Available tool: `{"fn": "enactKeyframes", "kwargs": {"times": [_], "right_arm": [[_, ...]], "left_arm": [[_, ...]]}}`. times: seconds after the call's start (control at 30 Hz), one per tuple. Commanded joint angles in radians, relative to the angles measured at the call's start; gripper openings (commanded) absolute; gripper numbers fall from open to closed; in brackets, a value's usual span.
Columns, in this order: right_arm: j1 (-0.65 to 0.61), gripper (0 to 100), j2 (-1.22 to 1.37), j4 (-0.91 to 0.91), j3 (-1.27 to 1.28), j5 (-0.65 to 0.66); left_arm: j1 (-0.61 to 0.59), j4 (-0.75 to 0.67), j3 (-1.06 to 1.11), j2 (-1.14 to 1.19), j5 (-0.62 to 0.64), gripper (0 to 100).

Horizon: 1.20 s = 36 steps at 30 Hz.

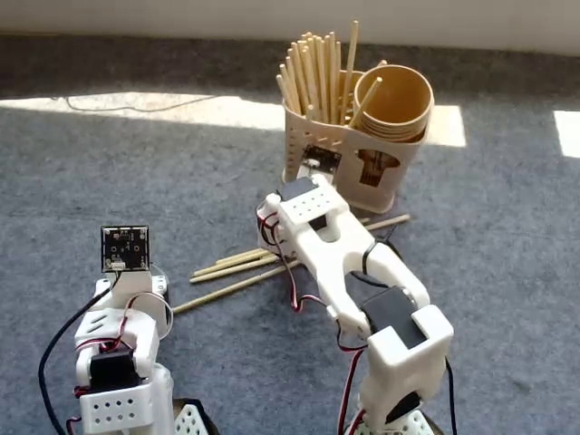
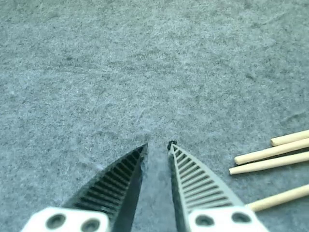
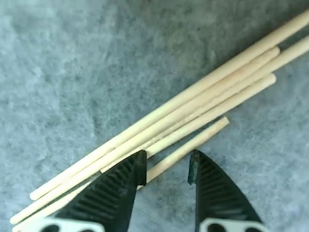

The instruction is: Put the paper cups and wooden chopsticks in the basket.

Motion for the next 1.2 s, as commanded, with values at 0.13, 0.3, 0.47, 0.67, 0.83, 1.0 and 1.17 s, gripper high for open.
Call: {"fn": "enactKeyframes", "kwargs": {"times": [0.13,0.3,0.47,0.67,0.83,1.0,1.17], "right_arm": [[0.041,15.7,-0.013,-0.01,-0.045,-0.012],[0.033,15.7,-0.007,-0.048,-0.038,-0.012],[0.028,15.6,-0.005,-0.079,0.028,-0.012],[-0.027,15.6,-0.008,-0.081,0.111,-0.006],[-0.065,15.6,-0.013,-0.079,0.165,-0.005],[-0.065,10.3,-0.013,-0.059,0.182,0.052],[-0.059,0.3,-0.015,-0.058,0.183,0.121]], "left_arm": [[-0.01,-0.02,0.022,-0.001,0.003,8],[-0.01,-0.02,0.022,-0.001,0.003,8],[-0.01,-0.02,0.022,-0.001,0.003,8],[-0.01,-0.02,0.022,-0.001,0.003,8],[-0.01,-0.02,0.022,-0.001,0.003,8],[-0.01,-0.02,0.022,-0.001,0.003,8],[-0.01,-0.02,0.022,-0.001,0.003,8]]}}
